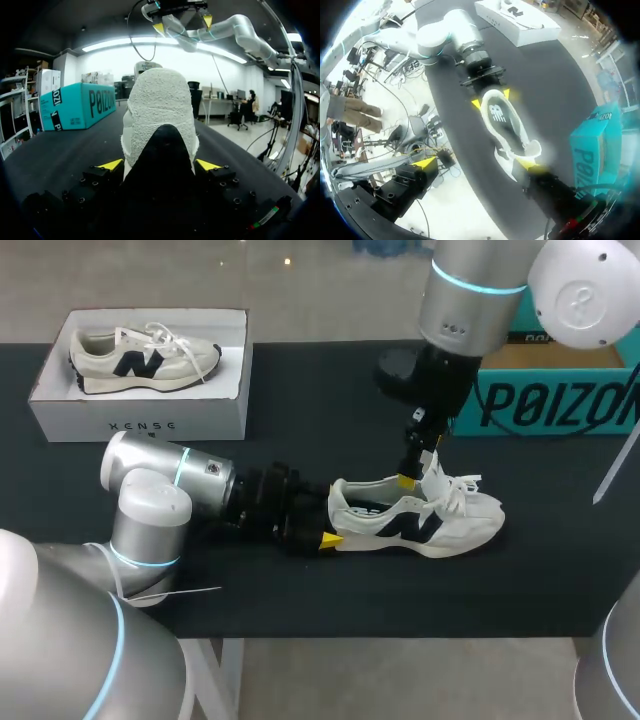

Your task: Take the shoe out of the shoebox, open the shoe tongue, remove and reinsert the insole, then place the shoe into the shoebox

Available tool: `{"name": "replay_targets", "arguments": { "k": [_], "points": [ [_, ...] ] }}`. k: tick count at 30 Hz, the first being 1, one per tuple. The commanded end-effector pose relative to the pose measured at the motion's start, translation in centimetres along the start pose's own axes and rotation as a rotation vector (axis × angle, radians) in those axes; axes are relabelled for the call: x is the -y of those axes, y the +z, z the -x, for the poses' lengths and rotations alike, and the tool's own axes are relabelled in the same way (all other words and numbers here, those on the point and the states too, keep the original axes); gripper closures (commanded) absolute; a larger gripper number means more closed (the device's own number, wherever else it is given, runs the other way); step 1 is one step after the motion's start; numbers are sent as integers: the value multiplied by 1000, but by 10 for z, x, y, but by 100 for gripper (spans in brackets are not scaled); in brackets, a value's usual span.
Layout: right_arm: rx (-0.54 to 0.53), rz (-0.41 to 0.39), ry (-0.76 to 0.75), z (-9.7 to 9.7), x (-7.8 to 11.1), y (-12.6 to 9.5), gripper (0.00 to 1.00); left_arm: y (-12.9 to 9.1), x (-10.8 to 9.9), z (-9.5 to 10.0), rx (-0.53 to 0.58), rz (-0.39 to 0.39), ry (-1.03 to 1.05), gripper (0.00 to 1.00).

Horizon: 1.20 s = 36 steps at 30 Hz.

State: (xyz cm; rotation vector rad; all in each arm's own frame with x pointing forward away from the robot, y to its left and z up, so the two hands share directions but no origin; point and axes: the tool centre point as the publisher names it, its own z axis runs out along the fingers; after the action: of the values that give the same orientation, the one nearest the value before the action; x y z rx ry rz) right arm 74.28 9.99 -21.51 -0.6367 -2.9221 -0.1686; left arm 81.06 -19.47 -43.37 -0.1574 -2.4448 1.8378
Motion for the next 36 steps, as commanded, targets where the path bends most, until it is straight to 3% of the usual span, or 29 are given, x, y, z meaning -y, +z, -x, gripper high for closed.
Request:
{"name": "replay_targets", "arguments": {
  "k": [1, 2, 3, 5, 11, 17, 36],
  "points": [
    [-154, -93, -515, 5, -6, 1, 0, 1, -2, 1, 0, -1, 0, 100],
    [-154, -110, -501, 5, -8, 2, 9, 1, -2, 1, 0, -1, 0, 100],
    [-145, -120, -508, 5, -9, 2, 51, 1, -2, 1, 0, -1, 0, 100],
    [-144, -146, -501, 5, -14, 4, 100, 1, -2, 1, 0, -1, 0, 100],
    [-98, -204, -512, 8, -36, 15, 100, 1, -2, 1, 0, -1, 0, 100],
    [-70, -210, -511, 18, -50, 28, 100, 1, -2, 1, 0, -1, 0, 100],
    [-37, -184, -465, 60, -38, 67, 100, 1, -2, 1, 0, -1, 0, 100]
  ]
}}
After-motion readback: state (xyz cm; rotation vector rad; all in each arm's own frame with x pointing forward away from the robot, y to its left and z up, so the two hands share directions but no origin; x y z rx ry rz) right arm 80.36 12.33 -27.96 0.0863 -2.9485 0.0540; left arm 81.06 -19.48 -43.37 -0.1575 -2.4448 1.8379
